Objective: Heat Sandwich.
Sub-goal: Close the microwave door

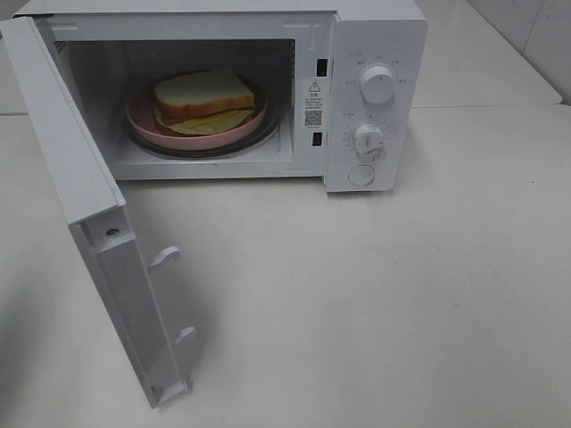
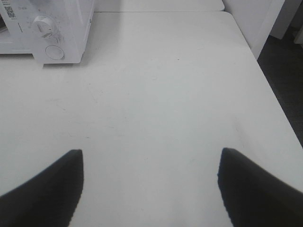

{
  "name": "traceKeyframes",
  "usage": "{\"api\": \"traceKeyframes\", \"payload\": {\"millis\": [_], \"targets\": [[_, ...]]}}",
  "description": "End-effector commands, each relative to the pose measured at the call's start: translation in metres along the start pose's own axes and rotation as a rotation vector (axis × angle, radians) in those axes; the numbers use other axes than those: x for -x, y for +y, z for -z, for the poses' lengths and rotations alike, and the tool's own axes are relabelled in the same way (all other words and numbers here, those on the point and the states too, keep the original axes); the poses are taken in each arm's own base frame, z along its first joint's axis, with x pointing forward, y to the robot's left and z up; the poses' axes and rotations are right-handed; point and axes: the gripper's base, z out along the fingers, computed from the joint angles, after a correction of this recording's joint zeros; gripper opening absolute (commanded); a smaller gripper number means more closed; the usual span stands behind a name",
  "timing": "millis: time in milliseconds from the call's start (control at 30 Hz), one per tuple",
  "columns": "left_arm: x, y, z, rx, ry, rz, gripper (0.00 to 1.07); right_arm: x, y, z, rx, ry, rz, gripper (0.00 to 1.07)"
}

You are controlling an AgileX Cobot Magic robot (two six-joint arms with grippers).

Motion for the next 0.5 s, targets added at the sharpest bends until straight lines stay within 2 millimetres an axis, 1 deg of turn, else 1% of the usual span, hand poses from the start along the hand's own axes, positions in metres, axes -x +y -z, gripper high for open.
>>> {"api": "traceKeyframes", "payload": {"millis": [33,67,100,200,233,367,400,467,500], "targets": [[-0.005,-0.002,-0.017,-0.013,-0.065,-0.004,0.0,-0.001,0.0,0.003,-0.003,-0.04,0.006,0.75],[-0.012,-0.004,-0.025,-0.02,-0.114,-0.005,0.0,-0.001,0.0,0.003,-0.003,-0.04,0.006,0.75],[-0.017,-0.004,-0.029,-0.024,-0.137,-0.008,0.0,-0.001,0.0,0.003,-0.003,-0.04,0.006,0.75],[-0.025,-0.006,-0.035,-0.03,-0.179,-0.015,0.0,-0.001,0.0,0.003,-0.003,-0.04,0.006,0.75],[-0.032,-0.007,-0.039,-0.038,-0.217,-0.022,0.0,-0.001,0.0,0.003,-0.003,-0.04,0.006,0.75],[-0.039,-0.008,-0.045,-0.048,-0.267,-0.025,0.0,-0.001,0.0,0.003,-0.003,-0.04,0.006,0.75],[-0.043,-0.009,-0.05,-0.053,-0.276,-0.024,0.0,-0.001,0.0,0.003,-0.003,-0.04,0.006,0.75],[-0.048,-0.01,-0.056,-0.058,-0.261,-0.017,0.0,-0.001,0.0,0.003,-0.003,-0.04,0.006,0.75],[-0.048,-0.01,-0.056,-0.058,-0.261,-0.017,0.0,-0.001,0.0,0.003,-0.003,-0.04,0.006,0.75]]}}
